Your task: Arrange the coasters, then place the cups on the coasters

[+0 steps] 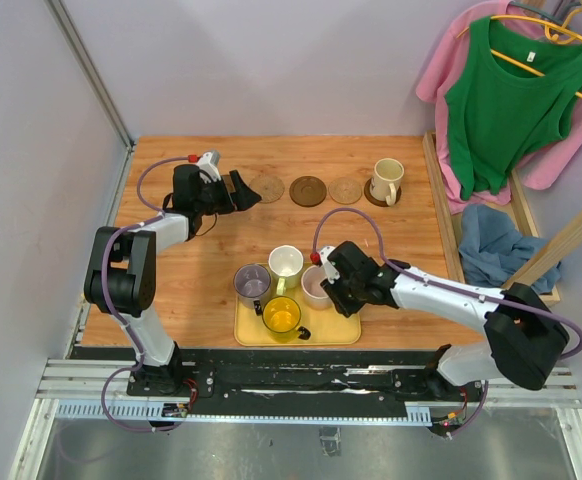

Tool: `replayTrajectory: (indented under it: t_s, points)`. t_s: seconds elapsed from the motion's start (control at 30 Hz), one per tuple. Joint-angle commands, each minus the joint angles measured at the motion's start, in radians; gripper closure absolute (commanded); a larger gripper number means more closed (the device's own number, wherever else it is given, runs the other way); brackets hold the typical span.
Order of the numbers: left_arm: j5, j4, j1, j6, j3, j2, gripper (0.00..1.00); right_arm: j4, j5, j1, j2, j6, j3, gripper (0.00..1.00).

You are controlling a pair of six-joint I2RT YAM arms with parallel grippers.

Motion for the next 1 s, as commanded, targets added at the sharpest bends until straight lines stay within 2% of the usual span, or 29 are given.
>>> replayTrajectory:
  t_s: [0.0,0.2,0.47,0.63,0.9,0.97]
  points:
    - [0.018,0.034,-0.004,-0.002,-0.006,0.013,0.0,0.024,0.049,0.03,0.018,0.019,-0.01,0.69]
    - [0.02,0.034,-0.004,-0.002,-0.005,0.015,0.0,0.048,0.033,0.039,-0.005,0.026,-0.015,0.6]
    - [0.024,0.034,-0.004,-0.005,-0.004,0.019,0.0,0.092,0.036,0.039,-0.057,0.036,-0.046,0.61]
    - [0.032,0.035,-0.004,-0.01,-0.002,0.023,0.0,0.099,0.037,0.039,-0.04,0.043,-0.047,0.71]
    - [0.037,0.038,-0.004,-0.015,0.0,0.034,0.0,0.09,0.039,0.04,-0.077,0.048,-0.057,0.98]
    - [0.038,0.04,-0.004,-0.017,0.001,0.034,0.0,0.084,0.042,0.039,-0.09,0.047,-0.059,0.99]
